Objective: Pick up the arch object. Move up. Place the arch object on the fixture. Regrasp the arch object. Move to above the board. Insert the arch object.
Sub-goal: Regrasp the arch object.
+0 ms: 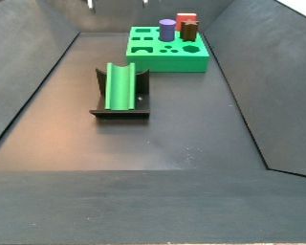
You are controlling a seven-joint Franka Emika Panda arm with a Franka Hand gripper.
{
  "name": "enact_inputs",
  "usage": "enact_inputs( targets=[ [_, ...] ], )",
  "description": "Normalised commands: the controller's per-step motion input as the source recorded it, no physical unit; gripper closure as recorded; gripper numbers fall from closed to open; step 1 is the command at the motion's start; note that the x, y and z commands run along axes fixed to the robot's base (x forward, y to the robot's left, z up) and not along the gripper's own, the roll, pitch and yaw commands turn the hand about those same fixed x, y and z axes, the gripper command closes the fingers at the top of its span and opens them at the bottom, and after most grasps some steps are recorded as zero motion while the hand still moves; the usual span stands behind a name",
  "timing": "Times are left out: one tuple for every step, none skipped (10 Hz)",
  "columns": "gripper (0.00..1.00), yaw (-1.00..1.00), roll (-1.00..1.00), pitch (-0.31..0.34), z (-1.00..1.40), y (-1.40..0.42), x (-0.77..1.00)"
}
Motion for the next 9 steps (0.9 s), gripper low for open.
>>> enact_inputs(
  targets=[
    [0.0, 0.18, 0.1, -0.09, -1.0, 0.07, 0.05],
    [0.0, 0.15, 0.1, -0.11, -1.0, 0.06, 0.06],
    [0.0, 0.1, 0.08, -0.137, -1.0, 0.06, 0.07],
    [0.0, 0.06, 0.07, -0.15, -1.0, 0.05, 0.07],
    [0.0, 0.02, 0.07, -0.144, -1.0, 0.05, 0.08],
    [0.0, -0.01, 0.06, -0.135, -1.0, 0.05, 0.09],
    [0.0, -0.04, 0.06, -0.109, -1.0, 0.04, 0.09],
    [0.0, -0.05, 0.06, -0.085, -1.0, 0.04, 0.1],
    [0.0, -0.06, 0.06, -0.06, -0.93, 0.03, 0.1]
  ],
)
